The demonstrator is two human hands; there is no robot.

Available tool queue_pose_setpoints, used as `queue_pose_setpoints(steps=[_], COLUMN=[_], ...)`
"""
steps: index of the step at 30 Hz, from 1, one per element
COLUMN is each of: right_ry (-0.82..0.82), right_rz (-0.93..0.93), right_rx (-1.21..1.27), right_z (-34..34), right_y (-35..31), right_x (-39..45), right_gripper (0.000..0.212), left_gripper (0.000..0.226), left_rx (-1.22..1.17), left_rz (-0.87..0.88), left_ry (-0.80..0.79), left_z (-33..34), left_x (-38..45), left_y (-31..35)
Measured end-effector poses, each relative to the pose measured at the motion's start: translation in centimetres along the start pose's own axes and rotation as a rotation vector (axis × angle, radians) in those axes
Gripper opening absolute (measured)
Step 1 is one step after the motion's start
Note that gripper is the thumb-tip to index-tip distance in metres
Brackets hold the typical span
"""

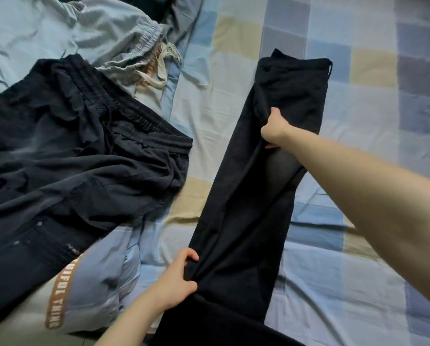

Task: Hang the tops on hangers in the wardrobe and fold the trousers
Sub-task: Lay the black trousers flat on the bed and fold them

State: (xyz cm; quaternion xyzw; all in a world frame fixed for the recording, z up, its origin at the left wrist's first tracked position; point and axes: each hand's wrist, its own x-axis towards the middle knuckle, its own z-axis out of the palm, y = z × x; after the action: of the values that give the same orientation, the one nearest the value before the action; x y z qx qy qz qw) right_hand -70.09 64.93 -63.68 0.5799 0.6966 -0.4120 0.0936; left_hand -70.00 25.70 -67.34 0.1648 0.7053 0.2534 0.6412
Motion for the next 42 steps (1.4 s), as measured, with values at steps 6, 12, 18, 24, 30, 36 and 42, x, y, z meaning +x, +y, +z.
queue_pose_setpoints(steps=[6, 12, 18, 24, 30, 36, 42], right_ry=[0.129, 0.081, 0.014, -0.057, 0.049, 0.242, 0.476], right_rz=[-0.008, 0.105, -0.153, -0.452, -0.508, -0.468, -0.469], right_rx=[-0.08, -0.142, -0.318, -0.678, -0.863, -0.811, -0.653], right_z=[1.0, 1.4, 3.1, 0.4, -1.8, -5.1, -5.8], right_y=[-1.1, -1.4, -0.2, 0.8, 0.1, -1.0, -3.4], right_x=[1.9, 3.4, 5.6, 8.0, 11.7, 14.0, 15.3], right_gripper=[0.047, 0.073, 0.064, 0.076, 0.059, 0.021, 0.042], left_gripper=[0.084, 0.035, 0.032, 0.045, 0.027, 0.011, 0.014], left_rx=[-0.194, -0.146, -0.051, -0.326, -0.436, -0.28, -0.232], left_rz=[0.067, -0.032, -0.046, 0.052, 0.137, 0.292, 0.242], left_ry=[-0.056, -0.13, 0.056, 0.129, 0.296, 0.561, 0.66], left_z=[0.1, -0.7, -0.3, 0.4, 0.2, -0.3, -3.1], left_x=[0.8, 1.4, 4.1, 8.5, 14.8, 17.1, 18.7], left_y=[-1.1, -1.3, -0.3, 5.9, 12.5, 16.1, 17.5])
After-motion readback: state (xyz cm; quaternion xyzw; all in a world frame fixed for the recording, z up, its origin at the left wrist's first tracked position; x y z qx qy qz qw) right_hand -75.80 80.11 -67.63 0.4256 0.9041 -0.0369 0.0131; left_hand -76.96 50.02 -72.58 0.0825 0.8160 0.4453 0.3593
